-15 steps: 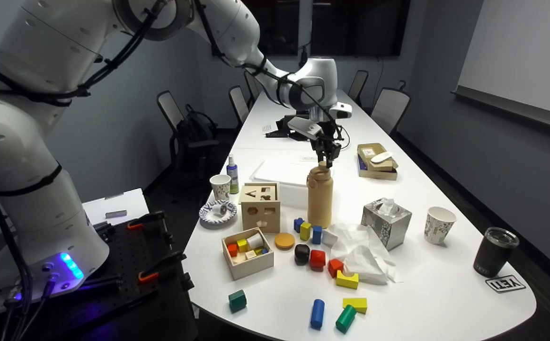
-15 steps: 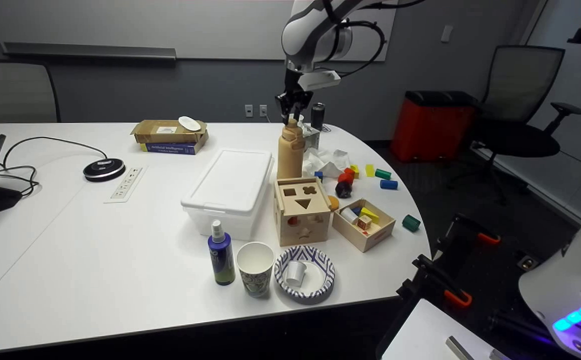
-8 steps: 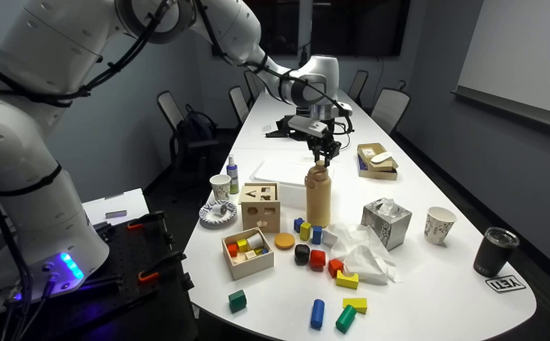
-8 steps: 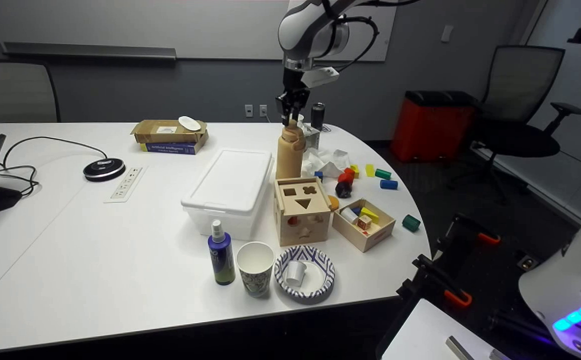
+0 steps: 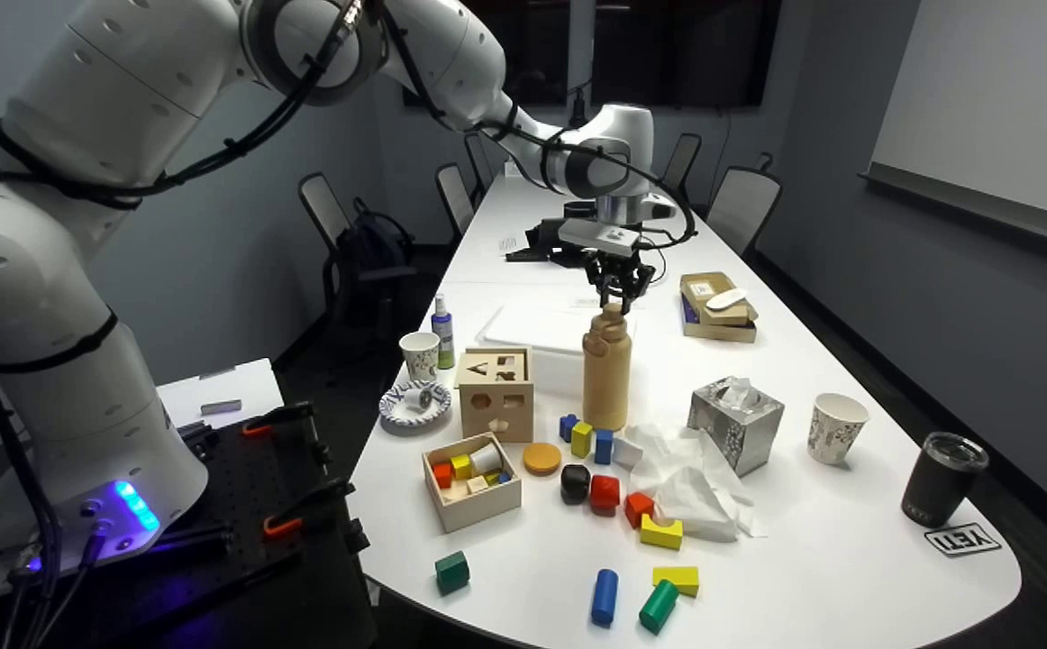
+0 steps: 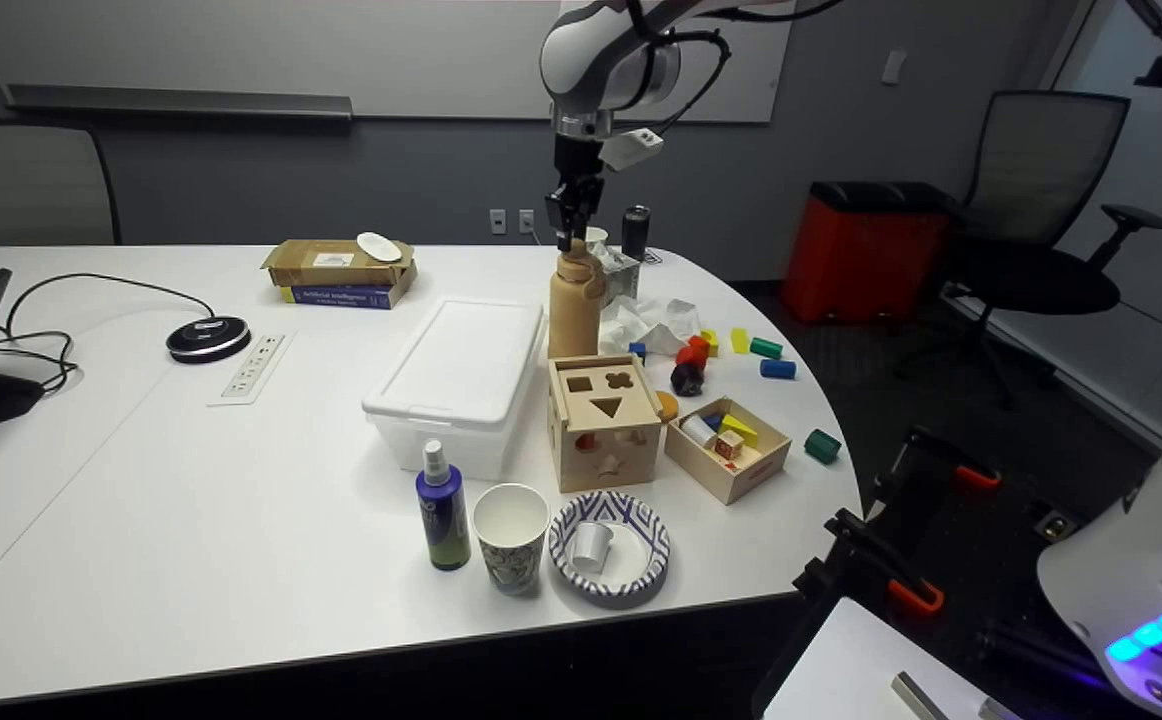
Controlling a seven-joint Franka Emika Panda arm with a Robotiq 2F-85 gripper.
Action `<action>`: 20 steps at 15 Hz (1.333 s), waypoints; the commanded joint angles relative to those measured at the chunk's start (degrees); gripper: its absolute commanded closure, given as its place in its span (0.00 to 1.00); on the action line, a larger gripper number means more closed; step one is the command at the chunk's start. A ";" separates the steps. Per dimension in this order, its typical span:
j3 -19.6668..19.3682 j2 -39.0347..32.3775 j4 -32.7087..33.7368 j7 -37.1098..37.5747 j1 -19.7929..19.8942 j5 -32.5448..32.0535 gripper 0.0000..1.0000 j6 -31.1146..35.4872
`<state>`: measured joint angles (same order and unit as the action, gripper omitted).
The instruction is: Slightly untwist the cap on the bottle
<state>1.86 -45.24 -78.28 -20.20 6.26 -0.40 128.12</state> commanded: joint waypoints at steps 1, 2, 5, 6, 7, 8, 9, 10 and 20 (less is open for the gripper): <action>1.53 -2.80 7.02 -5.09 0.38 -1.17 0.80 -6.10; 1.84 -3.50 8.40 -6.64 0.34 -1.49 0.80 -7.55; 2.43 -5.32 12.30 -11.07 0.30 -2.35 0.80 -11.84; 2.57 -5.83 13.37 -12.40 0.29 -2.61 0.80 -13.03; 2.77 -6.29 14.40 -13.73 0.36 -2.65 0.80 -14.34; 2.73 -6.78 15.42 -14.94 0.21 -2.87 0.80 -15.38; 2.71 -7.19 16.30 -16.19 0.11 -3.03 0.80 -16.46; 2.65 -7.43 16.87 -17.44 -0.04 -3.37 0.80 -17.41; 1.85 -8.83 19.58 -22.93 -2.34 -6.06 0.80 -18.26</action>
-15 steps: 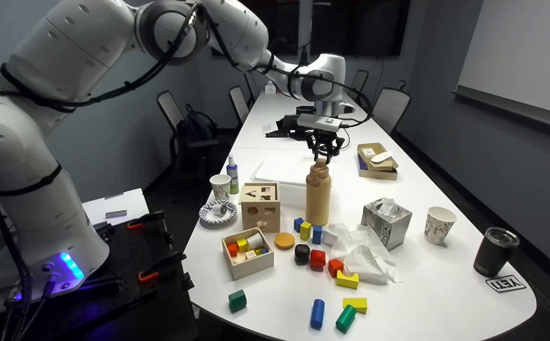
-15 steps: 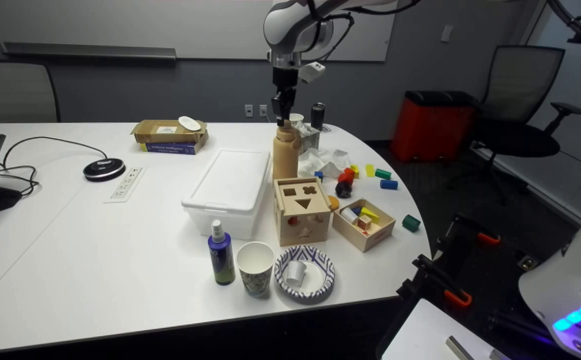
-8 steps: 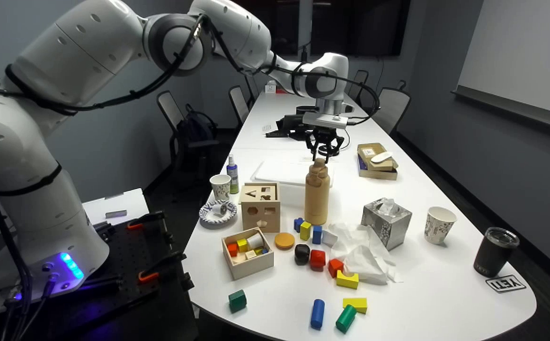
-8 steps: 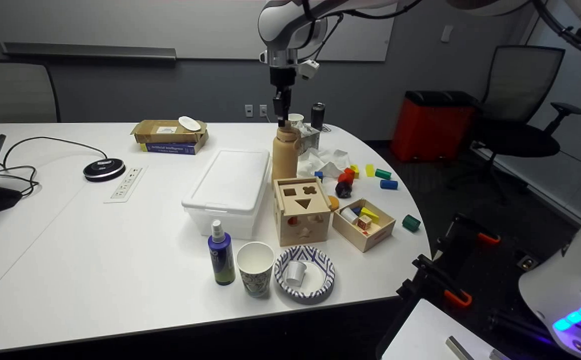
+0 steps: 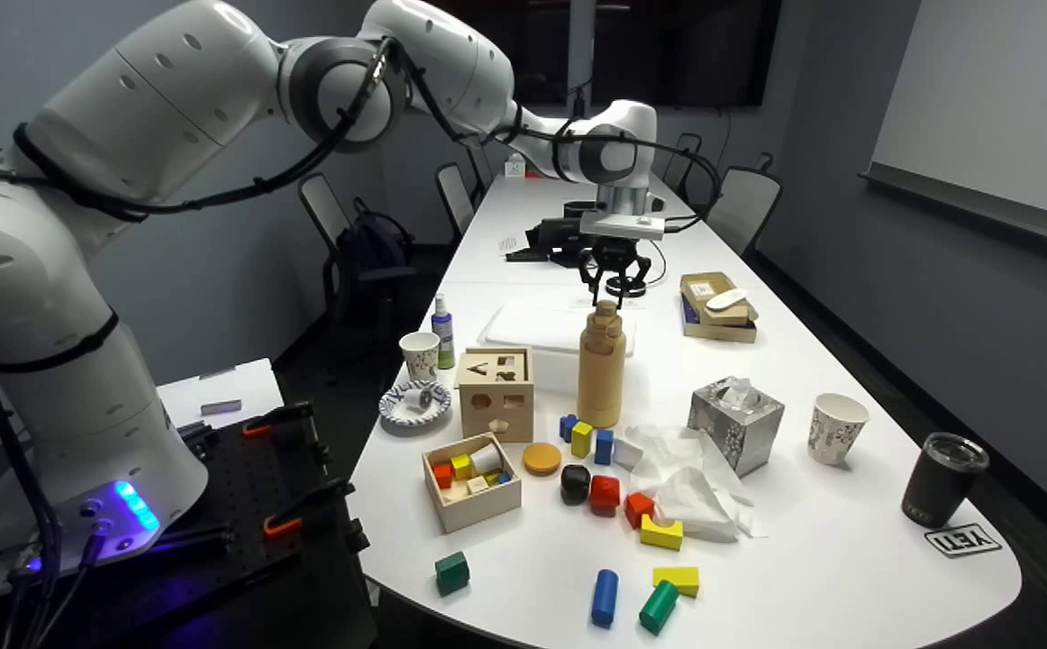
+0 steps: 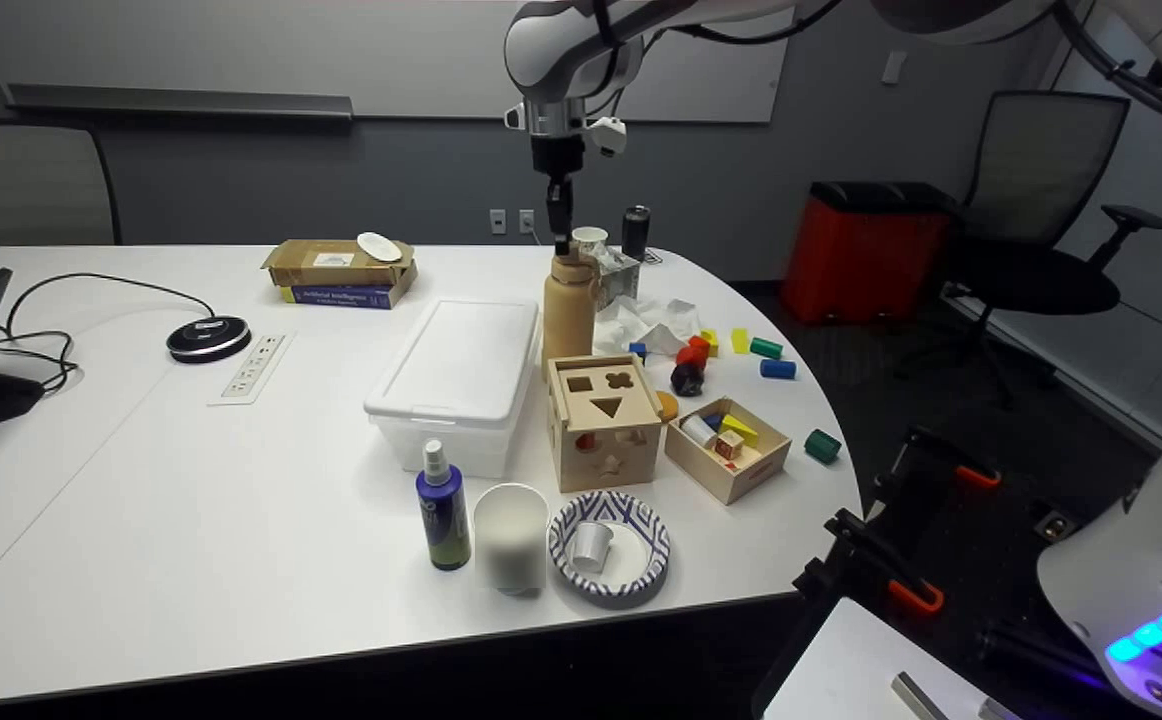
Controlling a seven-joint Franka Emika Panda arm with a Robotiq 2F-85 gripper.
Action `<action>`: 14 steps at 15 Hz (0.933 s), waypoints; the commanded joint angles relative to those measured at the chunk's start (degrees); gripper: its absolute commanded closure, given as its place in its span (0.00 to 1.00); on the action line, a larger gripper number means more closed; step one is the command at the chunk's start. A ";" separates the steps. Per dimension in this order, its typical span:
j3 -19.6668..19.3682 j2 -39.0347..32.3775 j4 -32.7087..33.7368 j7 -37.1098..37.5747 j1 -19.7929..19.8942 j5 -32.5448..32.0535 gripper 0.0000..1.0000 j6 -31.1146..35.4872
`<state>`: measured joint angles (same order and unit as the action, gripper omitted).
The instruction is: Slightly untwist the cap on the bottle
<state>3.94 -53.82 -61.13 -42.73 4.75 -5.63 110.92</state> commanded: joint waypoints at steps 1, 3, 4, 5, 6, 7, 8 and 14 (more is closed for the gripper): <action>-0.31 -0.18 2.50 0.18 -1.03 -0.79 0.30 -0.85; -0.30 0.15 2.87 0.34 -1.26 -0.75 0.22 -0.84; -0.31 0.40 3.23 0.29 -1.37 -0.74 0.14 -1.15; -0.35 0.75 3.66 0.38 -1.46 -0.70 0.08 -1.54; -0.40 1.01 4.06 0.42 -1.50 -0.72 0.00 -1.49; -0.29 1.67 4.05 0.46 -1.43 -0.51 0.00 -1.31; -0.23 2.56 3.73 0.78 -1.37 -0.30 0.00 -1.01; -1.37 10.07 -1.24 13.76 -1.47 0.83 0.00 4.42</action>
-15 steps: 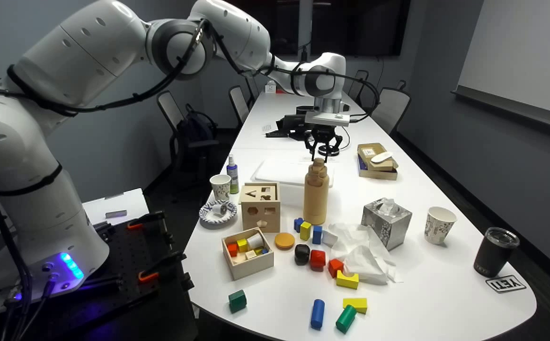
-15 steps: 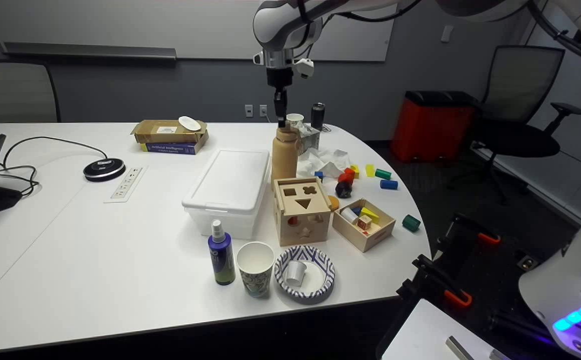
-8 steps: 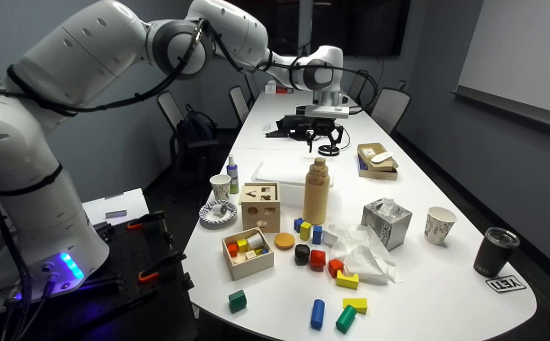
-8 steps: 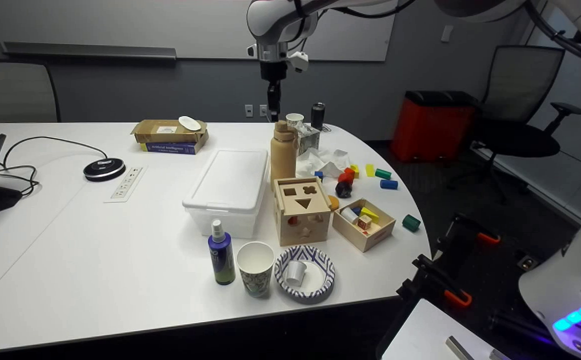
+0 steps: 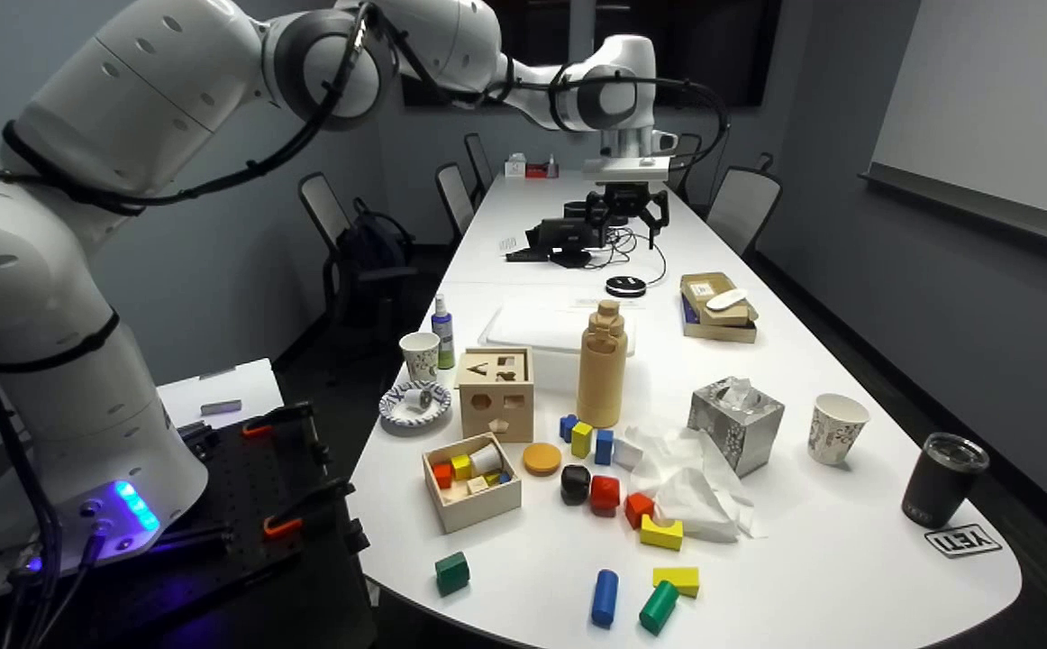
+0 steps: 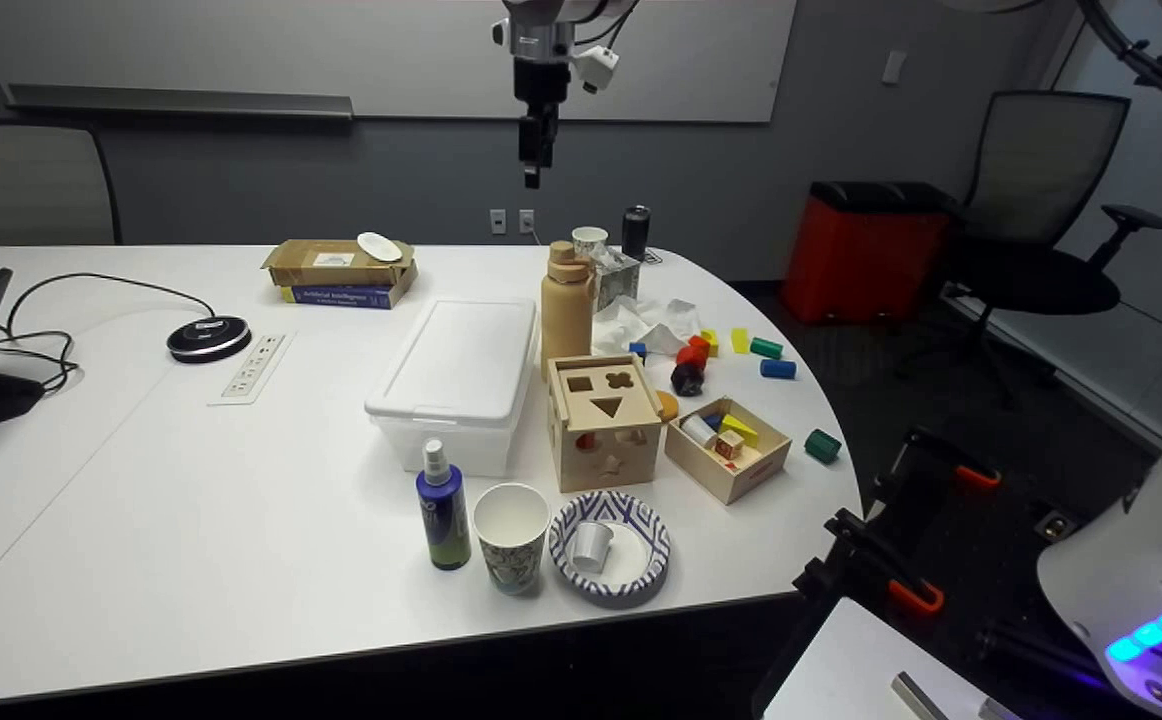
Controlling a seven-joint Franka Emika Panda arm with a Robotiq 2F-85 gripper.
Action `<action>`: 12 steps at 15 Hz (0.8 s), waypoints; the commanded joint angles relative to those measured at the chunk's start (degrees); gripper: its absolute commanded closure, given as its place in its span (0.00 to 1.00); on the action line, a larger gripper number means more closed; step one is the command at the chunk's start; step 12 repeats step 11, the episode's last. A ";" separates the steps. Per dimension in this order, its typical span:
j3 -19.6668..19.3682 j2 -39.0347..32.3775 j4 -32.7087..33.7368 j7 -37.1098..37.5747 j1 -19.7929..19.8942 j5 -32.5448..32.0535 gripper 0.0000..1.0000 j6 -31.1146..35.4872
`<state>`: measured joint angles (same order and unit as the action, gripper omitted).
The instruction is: Slightly untwist the cap on the bottle
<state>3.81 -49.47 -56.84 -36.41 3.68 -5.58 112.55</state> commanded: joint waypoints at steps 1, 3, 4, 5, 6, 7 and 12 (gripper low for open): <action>-1.33 7.04 -6.30 10.60 -0.30 0.96 0.00 2.98; -2.15 10.53 -9.47 17.34 -0.63 0.50 0.00 3.30; -2.38 12.25 -11.15 20.69 -0.70 0.47 0.00 3.53; -2.52 14.25 -13.24 23.75 -0.74 0.47 0.00 3.48; -2.66 16.02 -15.16 26.13 -0.80 0.22 0.00 3.55; -3.24 17.85 -17.01 27.84 -1.11 0.66 0.00 2.98; -4.05 23.05 -23.42 32.96 -1.65 0.24 0.00 3.18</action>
